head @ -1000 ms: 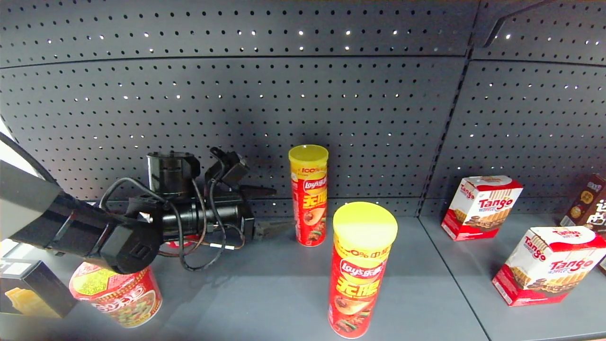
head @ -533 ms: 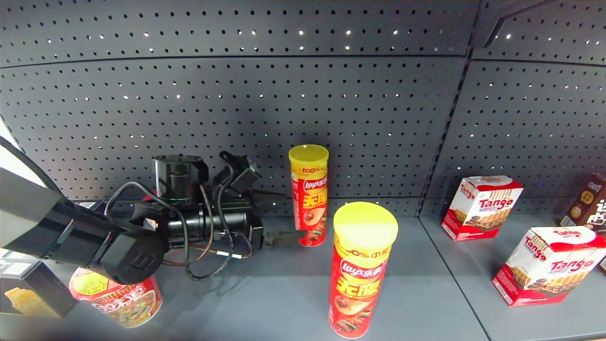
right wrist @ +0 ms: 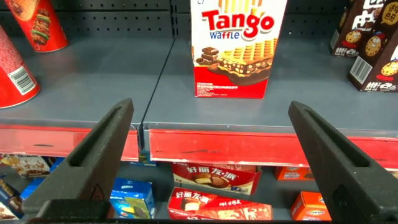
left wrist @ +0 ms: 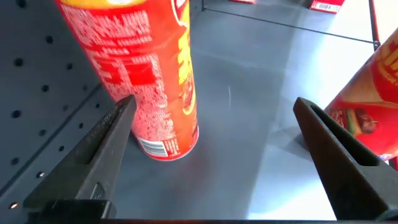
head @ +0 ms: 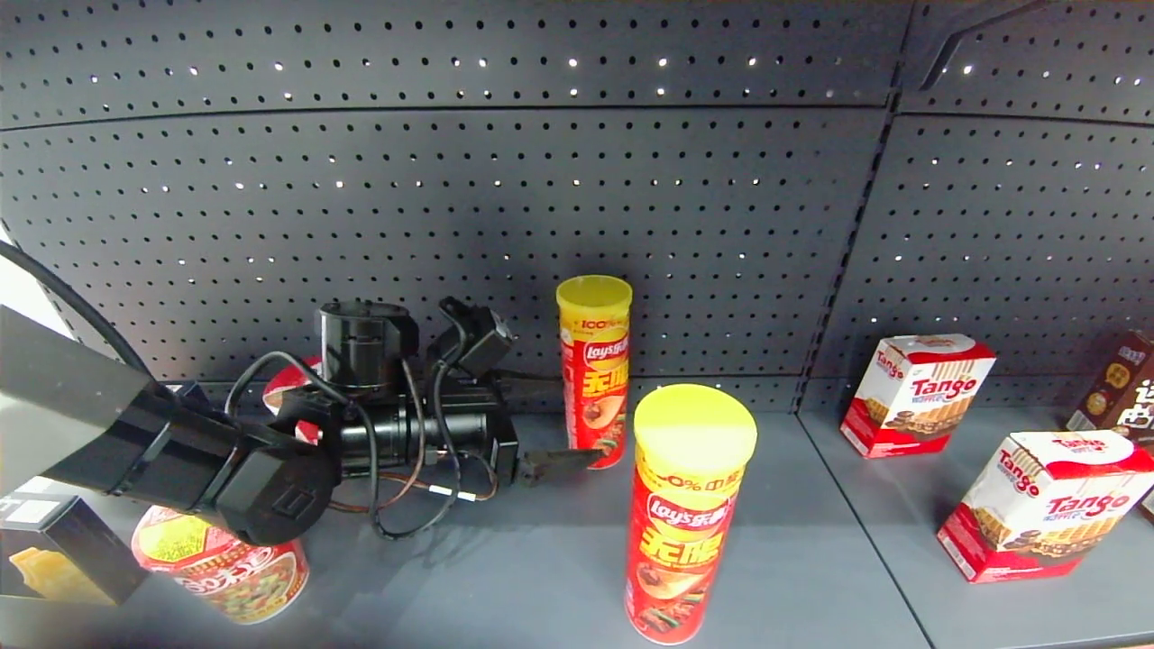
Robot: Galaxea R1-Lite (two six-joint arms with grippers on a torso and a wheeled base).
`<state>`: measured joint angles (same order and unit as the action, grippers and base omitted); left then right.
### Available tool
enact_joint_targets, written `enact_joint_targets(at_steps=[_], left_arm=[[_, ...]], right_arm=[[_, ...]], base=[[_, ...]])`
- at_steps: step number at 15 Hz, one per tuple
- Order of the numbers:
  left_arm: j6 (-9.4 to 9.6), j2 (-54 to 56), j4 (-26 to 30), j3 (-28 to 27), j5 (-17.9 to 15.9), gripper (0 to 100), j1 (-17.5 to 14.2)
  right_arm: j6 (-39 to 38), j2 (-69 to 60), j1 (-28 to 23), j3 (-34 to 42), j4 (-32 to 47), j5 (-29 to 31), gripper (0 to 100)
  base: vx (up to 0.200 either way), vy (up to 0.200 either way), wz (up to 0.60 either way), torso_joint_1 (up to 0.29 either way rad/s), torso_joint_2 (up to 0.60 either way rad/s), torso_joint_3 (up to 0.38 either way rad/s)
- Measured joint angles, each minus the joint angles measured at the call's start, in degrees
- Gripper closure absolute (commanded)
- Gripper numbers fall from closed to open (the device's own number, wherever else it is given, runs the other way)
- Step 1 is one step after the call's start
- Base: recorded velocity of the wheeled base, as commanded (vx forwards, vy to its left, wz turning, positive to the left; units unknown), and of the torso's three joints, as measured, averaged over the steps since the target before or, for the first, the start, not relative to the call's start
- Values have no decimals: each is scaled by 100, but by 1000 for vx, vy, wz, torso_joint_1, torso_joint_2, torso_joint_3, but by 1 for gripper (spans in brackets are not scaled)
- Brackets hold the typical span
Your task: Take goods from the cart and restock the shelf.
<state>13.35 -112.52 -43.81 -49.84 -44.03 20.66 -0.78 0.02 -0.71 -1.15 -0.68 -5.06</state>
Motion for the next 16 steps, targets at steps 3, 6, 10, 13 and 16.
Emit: enact_joint_targets(at_steps=[3, 6, 10, 13, 16], left_arm=[[-16, -115, -20, -57, 7, 0, 9], [-18, -190, -26, -123, 9, 0, 9], [-22, -234, -28, -187, 9, 0, 30], [-35, -254, -30, -199, 5, 0, 76], [-38, -278, -30, -234, 5, 0, 161]], right_arm=[[0, 0, 0, 0, 0, -2, 0], [-1, 0, 0, 0, 0, -2, 0], [-1, 0, 0, 0, 0, -2, 0], [0, 0, 0, 0, 2, -2, 0], [-1, 0, 0, 0, 2, -2, 0]], base=[[0, 0, 0, 0, 0, 0], [0, 0, 0, 0, 0, 0], [0, 0, 0, 0, 0, 0], [0, 0, 0, 0, 0, 0], [0, 0, 0, 0, 0, 0]])
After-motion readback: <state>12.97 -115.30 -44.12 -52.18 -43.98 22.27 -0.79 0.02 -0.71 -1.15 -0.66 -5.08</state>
